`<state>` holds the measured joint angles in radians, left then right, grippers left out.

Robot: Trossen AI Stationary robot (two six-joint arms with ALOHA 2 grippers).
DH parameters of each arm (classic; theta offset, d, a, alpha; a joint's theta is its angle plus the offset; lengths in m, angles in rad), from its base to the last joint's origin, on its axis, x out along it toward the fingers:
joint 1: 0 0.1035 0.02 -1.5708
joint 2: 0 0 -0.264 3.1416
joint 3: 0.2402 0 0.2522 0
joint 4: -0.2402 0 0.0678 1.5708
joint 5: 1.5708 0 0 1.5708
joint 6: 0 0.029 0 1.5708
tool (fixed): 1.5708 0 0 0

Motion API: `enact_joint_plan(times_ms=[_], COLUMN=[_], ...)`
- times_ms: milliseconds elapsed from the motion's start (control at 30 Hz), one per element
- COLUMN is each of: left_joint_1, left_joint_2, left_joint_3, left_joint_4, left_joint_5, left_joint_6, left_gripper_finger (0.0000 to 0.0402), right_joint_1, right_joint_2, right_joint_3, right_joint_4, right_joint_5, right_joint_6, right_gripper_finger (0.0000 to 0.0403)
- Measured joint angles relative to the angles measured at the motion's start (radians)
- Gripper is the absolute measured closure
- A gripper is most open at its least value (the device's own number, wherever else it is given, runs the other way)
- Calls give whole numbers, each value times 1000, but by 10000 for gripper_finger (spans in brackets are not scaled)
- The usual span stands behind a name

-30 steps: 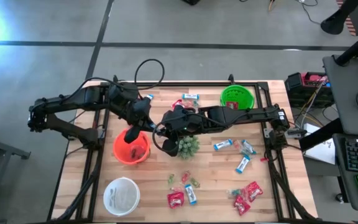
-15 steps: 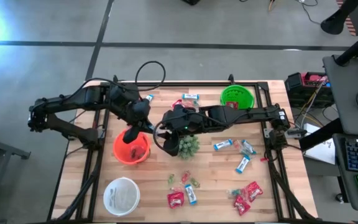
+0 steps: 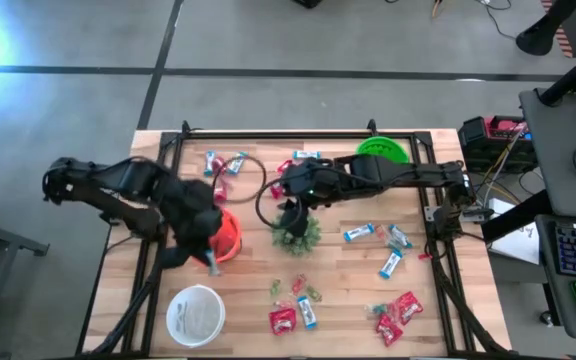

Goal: Sort candy
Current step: Put the white chocolate into the white bucket

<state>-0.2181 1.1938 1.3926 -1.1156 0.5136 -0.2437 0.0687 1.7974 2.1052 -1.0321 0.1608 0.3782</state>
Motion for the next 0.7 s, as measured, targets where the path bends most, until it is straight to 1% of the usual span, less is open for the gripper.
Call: enact_joint_plan(times_ms=[200, 333, 400, 533, 600, 700], left_joint_1=[-133, -200, -226, -258, -265, -275], left_joint_2=[-2, -2, -3, -3, -3, -4], left_joint_3=[-2, -2, -6, -32, -52, -99], left_joint_4=[-51, -80, -79, -74, -51, 3], left_joint_5=[-18, -18, -19, -84, -103, -105], left_joint_6=[-149, -228, -248, -252, -251, -263], left_gripper_finger=[401, 401, 401, 401, 401, 401], right_joint_1=[-12, -10, -11, -11, -11, -11], right_joint_2=[0, 0, 0, 0, 0, 0], right_joint_3=[0, 0, 0, 0, 0, 0], right_joint_4=[-93, -125, -134, -142, -143, -143], right_joint_5=[0, -3, -3, -2, -3, -3], right_joint_6=[23, 23, 23, 23, 28, 30], right_gripper_finger=[250, 247, 245, 246, 248, 247])
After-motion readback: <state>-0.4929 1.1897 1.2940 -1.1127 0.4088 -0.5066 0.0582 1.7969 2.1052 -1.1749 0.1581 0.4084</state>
